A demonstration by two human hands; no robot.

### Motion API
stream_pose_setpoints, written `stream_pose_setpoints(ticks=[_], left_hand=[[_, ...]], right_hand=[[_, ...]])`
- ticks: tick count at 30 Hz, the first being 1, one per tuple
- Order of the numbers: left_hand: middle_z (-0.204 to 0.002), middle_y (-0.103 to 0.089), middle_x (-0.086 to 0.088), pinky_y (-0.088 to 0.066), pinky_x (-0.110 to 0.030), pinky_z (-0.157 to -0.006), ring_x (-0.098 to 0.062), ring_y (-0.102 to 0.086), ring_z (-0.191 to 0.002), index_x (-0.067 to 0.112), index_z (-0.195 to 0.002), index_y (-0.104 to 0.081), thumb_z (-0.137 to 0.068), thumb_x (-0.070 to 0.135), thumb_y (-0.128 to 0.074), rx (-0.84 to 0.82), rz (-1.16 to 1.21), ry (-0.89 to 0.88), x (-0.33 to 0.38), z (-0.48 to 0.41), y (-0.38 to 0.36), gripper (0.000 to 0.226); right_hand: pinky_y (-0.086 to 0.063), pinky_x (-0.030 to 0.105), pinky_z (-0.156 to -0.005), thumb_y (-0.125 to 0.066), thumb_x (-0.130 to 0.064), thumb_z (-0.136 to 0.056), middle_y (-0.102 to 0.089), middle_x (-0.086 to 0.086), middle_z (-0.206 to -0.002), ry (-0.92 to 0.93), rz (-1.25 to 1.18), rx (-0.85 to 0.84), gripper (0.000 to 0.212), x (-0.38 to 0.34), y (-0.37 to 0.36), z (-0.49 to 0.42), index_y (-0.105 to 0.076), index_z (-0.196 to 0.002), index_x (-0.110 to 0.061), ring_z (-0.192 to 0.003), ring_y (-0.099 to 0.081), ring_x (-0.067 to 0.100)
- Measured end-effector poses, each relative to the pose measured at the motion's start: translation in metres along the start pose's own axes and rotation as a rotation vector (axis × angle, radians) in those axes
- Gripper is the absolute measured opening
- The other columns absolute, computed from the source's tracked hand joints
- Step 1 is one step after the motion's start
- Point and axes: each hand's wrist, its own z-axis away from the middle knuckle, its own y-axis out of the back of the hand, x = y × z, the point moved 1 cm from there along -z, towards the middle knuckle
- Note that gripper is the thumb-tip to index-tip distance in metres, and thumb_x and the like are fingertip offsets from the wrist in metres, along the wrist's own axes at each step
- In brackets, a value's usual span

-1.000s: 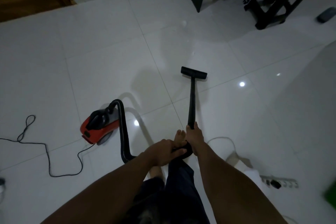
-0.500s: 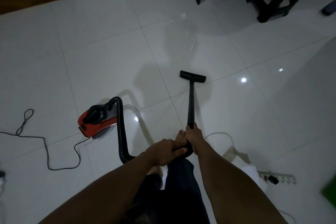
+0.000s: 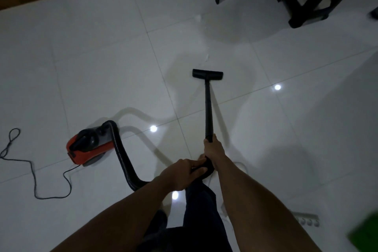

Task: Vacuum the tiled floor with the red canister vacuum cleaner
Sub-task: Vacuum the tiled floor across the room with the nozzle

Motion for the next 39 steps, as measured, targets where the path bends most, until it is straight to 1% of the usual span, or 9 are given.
stream_pose_setpoints(ticks=[6, 12, 15, 18, 20, 24, 30, 33, 39], left_hand=[[-0.098, -0.074, -0.005, -0.057, -0.039, -0.084, -0.001, -0.060, -0.065, 0.030, -0.149, -0.046, -0.103, 0.057, -0.039, 0.059, 0.041, 0.016, 0.065, -0.052, 0.023, 0.053], [-0.096, -0.074, -0.001, -0.058, -0.039, -0.083, -0.013, -0.071, -0.081, 0.036, -0.147, -0.046, -0.101, 0.058, -0.040, 0.070, 0.148, 0.058, 0.094, -0.095, 0.049, 0.051], [-0.121, -0.070, -0.007, -0.046, -0.025, -0.095, -0.020, -0.066, -0.109, 0.031, -0.151, -0.043, -0.105, 0.051, -0.039, 0.077, 0.153, 0.062, 0.108, -0.106, 0.070, 0.050], [-0.140, -0.051, -0.029, -0.039, -0.024, -0.083, -0.043, -0.044, -0.132, 0.020, -0.155, -0.035, -0.108, 0.039, -0.038, 0.059, 0.164, 0.075, 0.123, -0.113, 0.101, 0.050], [-0.138, -0.047, -0.038, -0.039, -0.016, -0.070, -0.048, -0.045, -0.129, 0.015, -0.153, -0.038, -0.107, 0.040, -0.040, 0.085, 0.199, 0.058, 0.121, -0.127, 0.121, 0.053], [-0.136, -0.047, -0.039, -0.043, -0.022, -0.077, -0.050, -0.044, -0.128, 0.011, -0.151, -0.043, -0.108, 0.038, -0.040, 0.081, 0.211, 0.069, 0.122, -0.152, 0.164, 0.051], [-0.105, -0.066, -0.010, -0.034, -0.046, -0.112, -0.032, -0.057, -0.116, 0.032, -0.151, -0.042, -0.099, 0.065, -0.028, 0.140, 0.178, 0.105, 0.111, -0.192, 0.247, 0.062], [-0.092, -0.074, 0.000, -0.046, -0.052, -0.102, -0.016, -0.068, -0.089, 0.041, -0.146, -0.045, -0.083, 0.087, -0.018, 0.150, 0.199, 0.087, 0.092, -0.217, 0.289, 0.082], [-0.113, -0.072, -0.005, -0.056, -0.038, -0.091, -0.016, -0.070, -0.095, 0.030, -0.148, -0.048, -0.101, 0.059, -0.039, 0.170, 0.285, 0.106, 0.096, -0.231, 0.375, 0.056]], right_hand=[[-0.056, 0.053, -0.099, -0.047, -0.043, -0.104, -0.066, 0.016, -0.132, 0.043, 0.120, -0.023, 0.068, -0.039, 0.058, -0.064, -0.017, -0.164, -0.032, -0.116, -0.067, 0.038], [-0.057, 0.054, -0.098, -0.048, -0.041, -0.104, -0.066, 0.016, -0.130, 0.068, 0.202, -0.055, 0.070, -0.085, 0.095, -0.097, -0.016, -0.165, -0.031, -0.114, -0.068, 0.039], [-0.057, 0.054, -0.097, -0.049, -0.042, -0.104, -0.067, 0.016, -0.129, 0.078, 0.229, -0.064, 0.070, -0.106, 0.102, -0.114, -0.016, -0.164, -0.032, -0.113, -0.068, 0.038], [-0.058, 0.052, -0.097, -0.049, -0.042, -0.103, -0.067, 0.015, -0.130, 0.103, 0.260, -0.063, 0.069, -0.135, 0.104, -0.131, -0.018, -0.164, -0.033, -0.112, -0.069, 0.037], [-0.057, 0.052, -0.099, -0.048, -0.043, -0.103, -0.066, 0.015, -0.131, 0.117, 0.276, -0.067, 0.070, -0.160, 0.104, -0.144, -0.017, -0.164, -0.033, -0.114, -0.068, 0.037], [-0.057, 0.053, -0.099, -0.048, -0.040, -0.104, -0.065, 0.016, -0.132, 0.128, 0.296, -0.084, 0.070, -0.210, 0.106, -0.166, -0.015, -0.165, -0.032, -0.115, -0.067, 0.037], [-0.058, 0.053, -0.096, -0.048, -0.041, -0.105, -0.064, 0.015, -0.133, 0.133, 0.346, -0.083, 0.069, -0.303, 0.097, -0.197, -0.014, -0.165, -0.034, -0.112, -0.068, 0.036], [-0.057, 0.054, -0.098, -0.047, -0.041, -0.105, -0.063, 0.015, -0.134, 0.142, 0.369, -0.093, 0.069, -0.354, 0.086, -0.212, -0.014, -0.165, -0.033, -0.114, -0.067, 0.037], [-0.056, 0.051, -0.099, -0.047, -0.039, -0.106, -0.064, 0.016, -0.133, 0.154, 0.378, -0.096, 0.069, -0.437, 0.070, -0.233, -0.014, -0.165, -0.031, -0.113, -0.067, 0.037]])
